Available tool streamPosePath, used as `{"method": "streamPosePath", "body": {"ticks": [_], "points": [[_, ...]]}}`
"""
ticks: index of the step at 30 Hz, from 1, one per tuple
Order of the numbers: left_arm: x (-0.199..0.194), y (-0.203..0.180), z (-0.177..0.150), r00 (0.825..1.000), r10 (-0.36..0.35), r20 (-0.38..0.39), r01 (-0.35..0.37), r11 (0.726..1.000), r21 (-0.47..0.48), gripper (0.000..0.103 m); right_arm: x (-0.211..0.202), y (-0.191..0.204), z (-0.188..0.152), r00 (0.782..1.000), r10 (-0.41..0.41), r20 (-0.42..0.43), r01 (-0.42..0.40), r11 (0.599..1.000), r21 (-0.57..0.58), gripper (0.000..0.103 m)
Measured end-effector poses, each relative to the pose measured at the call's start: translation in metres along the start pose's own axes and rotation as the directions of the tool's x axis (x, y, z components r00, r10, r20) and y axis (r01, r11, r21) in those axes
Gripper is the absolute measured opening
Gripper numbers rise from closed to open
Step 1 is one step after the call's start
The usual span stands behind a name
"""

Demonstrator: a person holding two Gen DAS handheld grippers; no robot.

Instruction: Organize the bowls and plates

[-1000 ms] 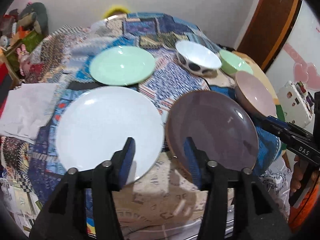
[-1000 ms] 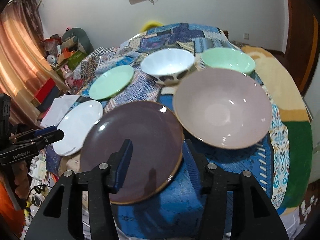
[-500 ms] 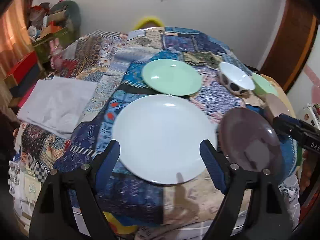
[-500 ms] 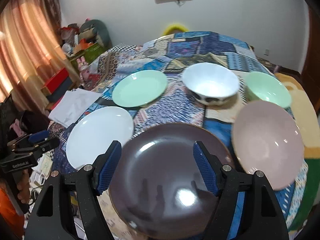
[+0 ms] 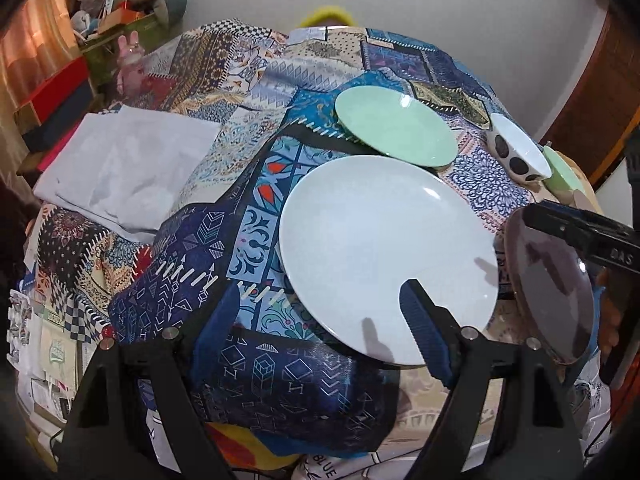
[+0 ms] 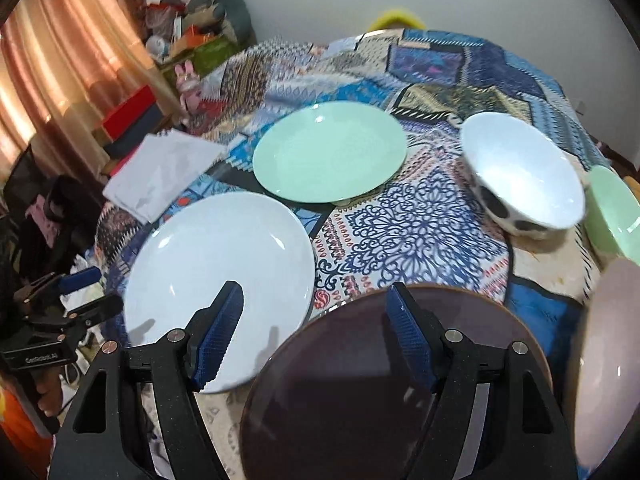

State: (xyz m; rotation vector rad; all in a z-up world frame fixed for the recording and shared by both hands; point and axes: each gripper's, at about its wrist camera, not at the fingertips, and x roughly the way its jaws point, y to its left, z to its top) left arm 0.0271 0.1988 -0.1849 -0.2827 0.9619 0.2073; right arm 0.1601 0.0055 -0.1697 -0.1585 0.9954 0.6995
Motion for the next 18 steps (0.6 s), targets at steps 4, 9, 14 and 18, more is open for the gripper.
{"method": "streamPosePath", "body": {"ticks": [4, 9, 14, 18], "points": [[0.011, 0.007, 0.001, 0.999, -0.024, -0.03, 0.023, 0.999, -0.032, 0.063, 0.016, 0.0, 0.009, 0.997, 0.031, -0.07, -0.033, 0.999, -0.026, 0.055], [0.02, 0.009, 0.002, 0.996, -0.057, -0.065, 0.054, 0.997, -0.046, 0.05, 0.034, 0.001, 0.016, 0.989, 0.029, -0.143, -0.038, 0.998, -0.059, 0.041], [0.028, 0.007, 0.0, 0.992, -0.084, -0.098, 0.079, 0.996, -0.049, 0.045, 0.045, 0.002, 0.022, 0.984, 0.004, -0.177, -0.023, 0.994, -0.105, 0.037], [0.036, 0.008, -0.002, 0.985, -0.106, -0.135, 0.098, 0.993, -0.062, 0.042, 0.055, 0.004, 0.025, 0.974, 0.028, -0.226, -0.053, 0.993, -0.106, 0.035]]}}
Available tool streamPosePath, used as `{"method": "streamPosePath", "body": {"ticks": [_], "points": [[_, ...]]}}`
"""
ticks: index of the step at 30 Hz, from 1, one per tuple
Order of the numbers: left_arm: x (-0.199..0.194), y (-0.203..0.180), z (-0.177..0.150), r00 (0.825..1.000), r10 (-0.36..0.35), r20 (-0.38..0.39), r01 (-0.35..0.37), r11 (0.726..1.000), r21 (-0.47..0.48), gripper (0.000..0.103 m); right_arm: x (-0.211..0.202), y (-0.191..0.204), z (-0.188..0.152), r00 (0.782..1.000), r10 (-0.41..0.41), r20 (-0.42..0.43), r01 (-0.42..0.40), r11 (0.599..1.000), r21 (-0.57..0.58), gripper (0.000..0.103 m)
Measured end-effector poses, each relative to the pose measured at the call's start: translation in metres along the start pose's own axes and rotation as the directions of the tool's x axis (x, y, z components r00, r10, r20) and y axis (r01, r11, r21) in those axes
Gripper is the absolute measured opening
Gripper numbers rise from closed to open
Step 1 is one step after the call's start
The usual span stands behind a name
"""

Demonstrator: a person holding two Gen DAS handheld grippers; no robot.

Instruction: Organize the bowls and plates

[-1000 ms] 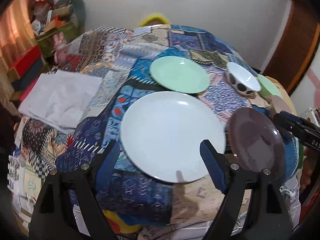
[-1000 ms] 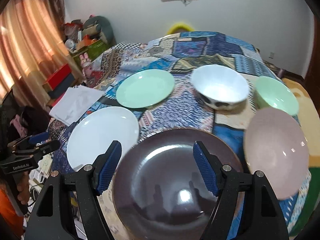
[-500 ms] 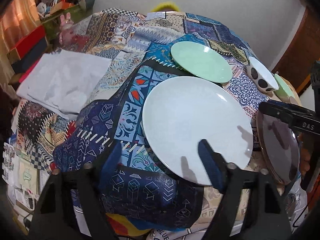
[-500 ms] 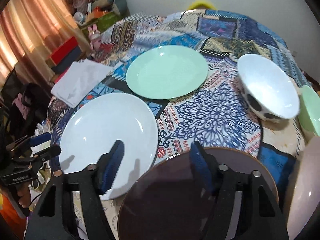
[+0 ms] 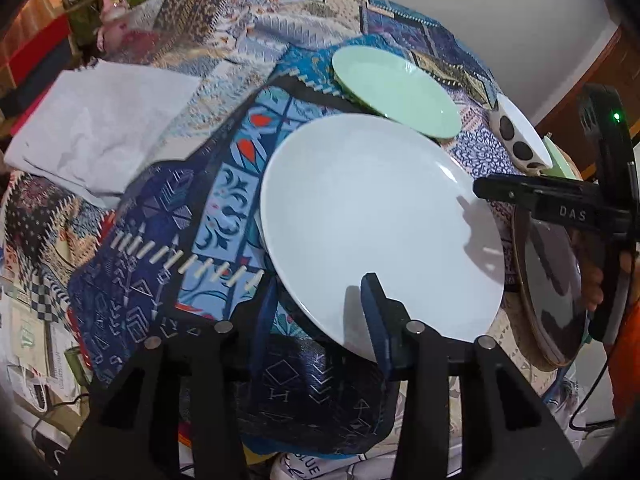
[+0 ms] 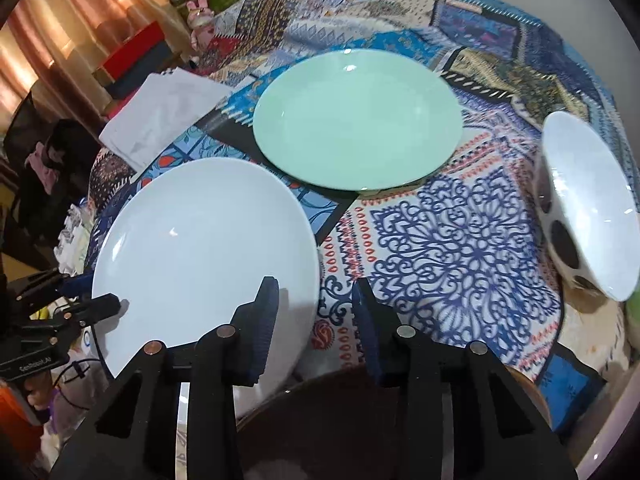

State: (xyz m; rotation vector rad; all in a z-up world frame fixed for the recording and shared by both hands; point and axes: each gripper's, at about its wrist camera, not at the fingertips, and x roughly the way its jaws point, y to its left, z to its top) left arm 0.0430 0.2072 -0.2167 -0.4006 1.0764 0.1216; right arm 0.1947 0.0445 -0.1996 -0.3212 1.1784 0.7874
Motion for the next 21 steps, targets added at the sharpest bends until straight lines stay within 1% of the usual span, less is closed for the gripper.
{"method": "streamPosePath", "body": {"ticks": [4, 6, 9, 14, 19, 21], "points": [[0.003, 0.001, 0.001, 1.0, -0.012, -0.004, 0.012, 1.0, -0.004, 0.042, 0.009, 0.003, 0.001, 0.999, 0.009, -0.052, -0.01, 1.0, -0.024, 0.035], [0.004, 0.0, 0.001, 1.0, -0.023, -0.005, 0.023, 1.0, -0.001, 0.042, 0.011, 0.004, 0.003, 0.998, 0.015, -0.058, -0.016, 0.999, -0.028, 0.035], [0.007, -0.003, 0.002, 1.0, -0.022, -0.005, 0.022, 1.0, 0.014, 0.042, 0.015, 0.008, 0.007, 0.998, 0.024, -0.065, -0.026, 0.999, -0.03, 0.035], [0.007, -0.005, 0.002, 1.0, -0.008, 0.002, 0.008, 1.0, 0.031, 0.042, 0.023, 0.015, 0.009, 0.998, 0.012, -0.062, -0.015, 0.999, -0.052, 0.035], [0.007, -0.007, 0.003, 1.0, -0.006, 0.002, 0.006, 1.0, 0.029, 0.042, 0.029, 0.016, 0.016, 0.997, 0.035, -0.066, -0.036, 0.999, -0.014, 0.034], [0.007, -0.008, 0.002, 1.0, -0.005, 0.001, 0.005, 0.999, 0.033, 0.042, 0.028, 0.016, 0.017, 0.997, 0.041, -0.062, -0.041, 0.999, 0.002, 0.032]]}}
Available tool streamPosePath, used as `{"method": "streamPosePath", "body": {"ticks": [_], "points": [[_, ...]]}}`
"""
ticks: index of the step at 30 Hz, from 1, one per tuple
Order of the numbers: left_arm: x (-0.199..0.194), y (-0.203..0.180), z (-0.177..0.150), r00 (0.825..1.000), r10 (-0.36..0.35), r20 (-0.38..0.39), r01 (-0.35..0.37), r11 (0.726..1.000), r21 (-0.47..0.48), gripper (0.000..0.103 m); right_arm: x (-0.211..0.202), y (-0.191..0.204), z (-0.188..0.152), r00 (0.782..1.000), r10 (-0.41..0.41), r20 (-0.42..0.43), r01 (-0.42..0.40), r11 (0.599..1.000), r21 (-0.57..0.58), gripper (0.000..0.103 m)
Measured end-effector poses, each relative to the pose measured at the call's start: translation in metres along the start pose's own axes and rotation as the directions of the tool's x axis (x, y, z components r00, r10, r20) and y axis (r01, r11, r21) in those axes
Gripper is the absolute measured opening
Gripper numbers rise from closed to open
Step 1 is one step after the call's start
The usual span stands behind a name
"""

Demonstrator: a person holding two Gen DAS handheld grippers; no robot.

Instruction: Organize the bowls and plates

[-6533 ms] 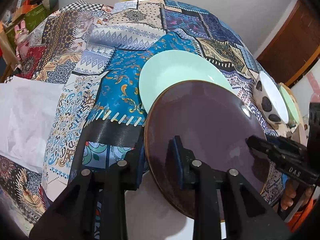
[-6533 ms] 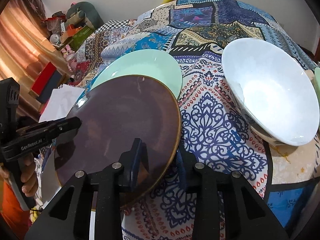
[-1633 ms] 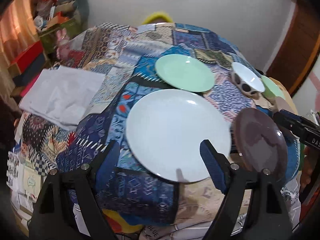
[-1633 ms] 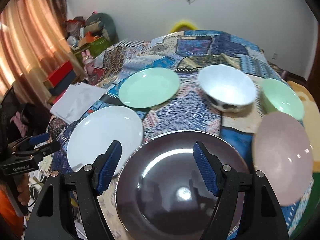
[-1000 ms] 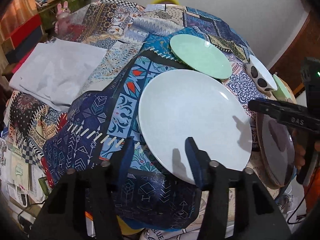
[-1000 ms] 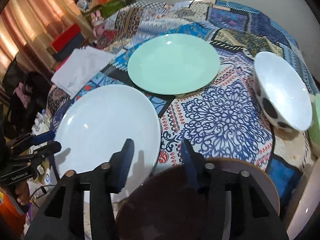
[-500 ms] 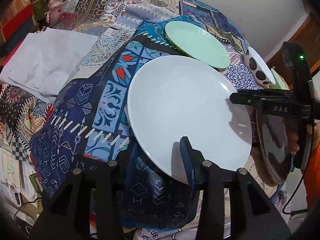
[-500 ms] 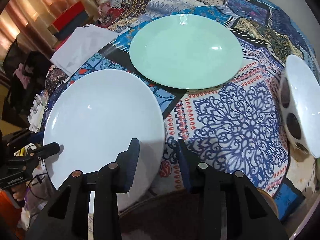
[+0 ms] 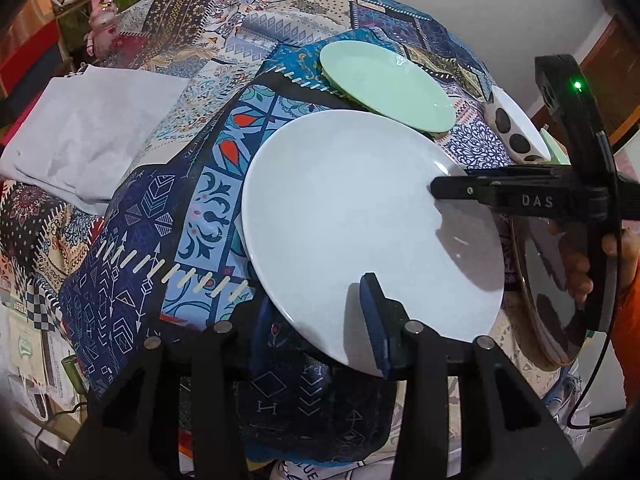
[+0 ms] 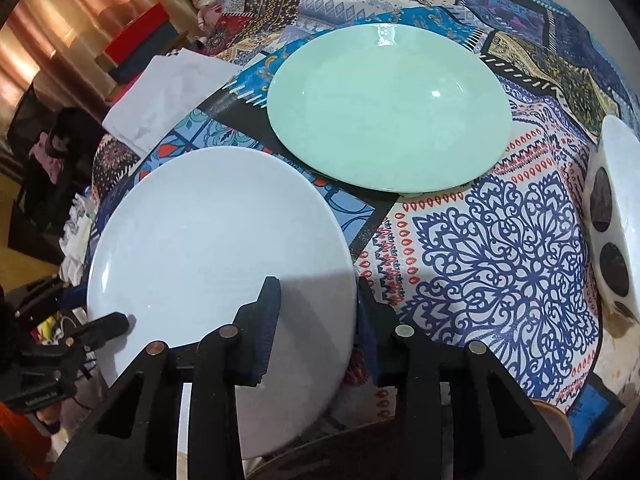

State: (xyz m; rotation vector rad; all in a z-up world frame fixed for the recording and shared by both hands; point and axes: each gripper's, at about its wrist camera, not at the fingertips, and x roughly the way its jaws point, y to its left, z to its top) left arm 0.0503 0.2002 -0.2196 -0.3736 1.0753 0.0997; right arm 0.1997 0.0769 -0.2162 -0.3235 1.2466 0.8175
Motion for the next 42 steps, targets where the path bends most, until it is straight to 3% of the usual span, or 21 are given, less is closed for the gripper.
{"method": "streamPosePath", "body": {"ticks": [8, 13, 25, 42], "points": [[-0.007, 0.007, -0.003, 1.0, -0.007, 0.029, 0.008, 0.999, -0.052, 0.042, -0.008, 0.004, -0.01, 1.0, -0.003, -0.001, 0.003, 1.0, 0.029, 0.029], [-0.016, 0.015, -0.006, 0.999, 0.012, 0.046, -0.008, 0.997, -0.076, 0.042, -0.009, 0.007, -0.014, 0.999, 0.039, 0.003, -0.039, 0.999, 0.036, 0.027], [-0.041, 0.026, -0.003, 0.996, 0.02, 0.084, -0.009, 0.993, -0.121, 0.042, -0.031, 0.019, -0.018, 0.995, 0.061, 0.081, -0.062, 0.998, 0.018, 0.027], [-0.065, -0.034, 0.011, 0.987, -0.002, 0.158, 0.005, 1.0, -0.022, 0.042, -0.092, -0.011, -0.048, 0.975, 0.018, 0.222, -0.041, 0.995, 0.096, 0.027]]}}
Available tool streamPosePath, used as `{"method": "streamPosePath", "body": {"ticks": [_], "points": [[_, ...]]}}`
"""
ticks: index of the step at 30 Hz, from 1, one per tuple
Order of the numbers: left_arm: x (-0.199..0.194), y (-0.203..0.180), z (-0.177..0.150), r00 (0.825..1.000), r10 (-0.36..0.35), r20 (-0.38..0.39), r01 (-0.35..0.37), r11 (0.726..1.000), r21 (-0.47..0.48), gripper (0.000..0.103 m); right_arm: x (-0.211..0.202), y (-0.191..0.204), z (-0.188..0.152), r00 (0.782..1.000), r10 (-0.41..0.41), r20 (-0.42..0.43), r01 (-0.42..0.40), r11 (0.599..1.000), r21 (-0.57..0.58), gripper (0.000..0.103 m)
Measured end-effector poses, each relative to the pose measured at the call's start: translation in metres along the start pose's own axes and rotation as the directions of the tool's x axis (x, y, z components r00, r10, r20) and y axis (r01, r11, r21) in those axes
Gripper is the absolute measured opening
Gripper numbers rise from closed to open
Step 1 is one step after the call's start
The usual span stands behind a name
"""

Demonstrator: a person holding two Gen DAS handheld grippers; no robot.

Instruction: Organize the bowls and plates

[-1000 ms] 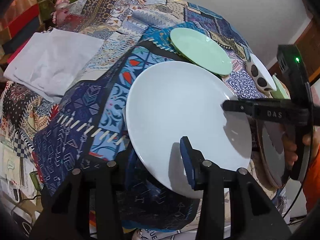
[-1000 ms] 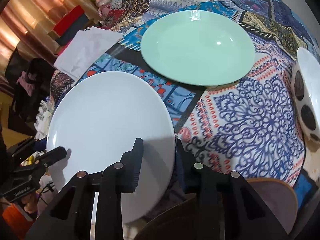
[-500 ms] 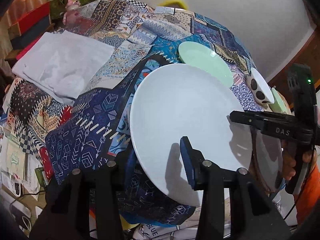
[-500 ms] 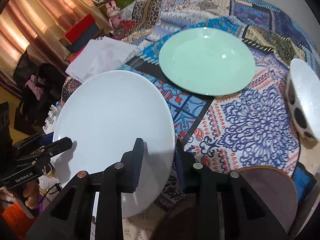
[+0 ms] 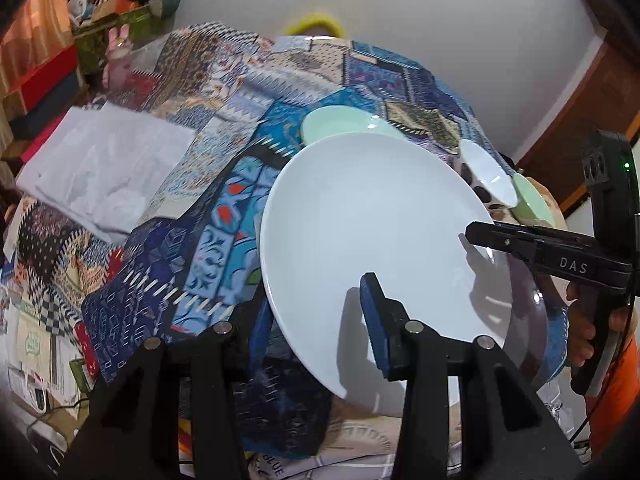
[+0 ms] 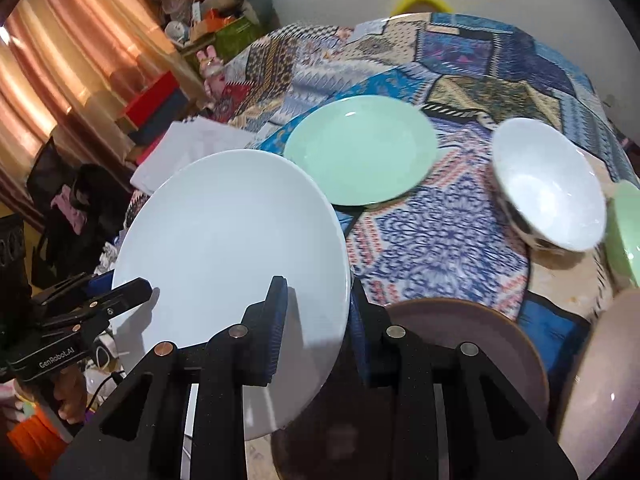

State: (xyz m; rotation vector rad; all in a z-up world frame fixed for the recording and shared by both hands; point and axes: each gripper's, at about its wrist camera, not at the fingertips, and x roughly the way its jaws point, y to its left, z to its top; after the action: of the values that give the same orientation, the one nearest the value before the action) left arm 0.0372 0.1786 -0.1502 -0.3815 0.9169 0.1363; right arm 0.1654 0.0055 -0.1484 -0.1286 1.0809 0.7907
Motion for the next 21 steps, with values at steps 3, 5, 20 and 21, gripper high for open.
{"method": "streamPosePath", "body": {"ticks": [3, 5, 20, 21], "points": [[-0.001, -0.016, 0.003, 1.0, -0.015, 0.005, 0.015, 1.0, 0.019, 0.042, -0.012, -0.008, -0.006, 1.0, -0.015, 0.018, 0.014, 1.0, 0.016, 0.027], [-0.001, -0.024, 0.002, 1.0, -0.025, 0.006, 0.025, 0.999, 0.03, 0.042, -0.019, -0.014, -0.009, 0.999, -0.027, 0.026, 0.027, 0.999, 0.023, 0.027], [0.02, -0.079, -0.01, 0.995, -0.072, -0.062, 0.078, 0.992, 0.1, 0.042, -0.051, -0.055, -0.042, 0.997, -0.07, 0.044, 0.065, 0.993, 0.102, 0.027], [0.022, -0.081, -0.011, 0.995, -0.075, -0.069, 0.081, 0.991, 0.104, 0.042, -0.052, -0.058, -0.046, 0.996, -0.072, 0.043, 0.067, 0.992, 0.106, 0.027]]}}
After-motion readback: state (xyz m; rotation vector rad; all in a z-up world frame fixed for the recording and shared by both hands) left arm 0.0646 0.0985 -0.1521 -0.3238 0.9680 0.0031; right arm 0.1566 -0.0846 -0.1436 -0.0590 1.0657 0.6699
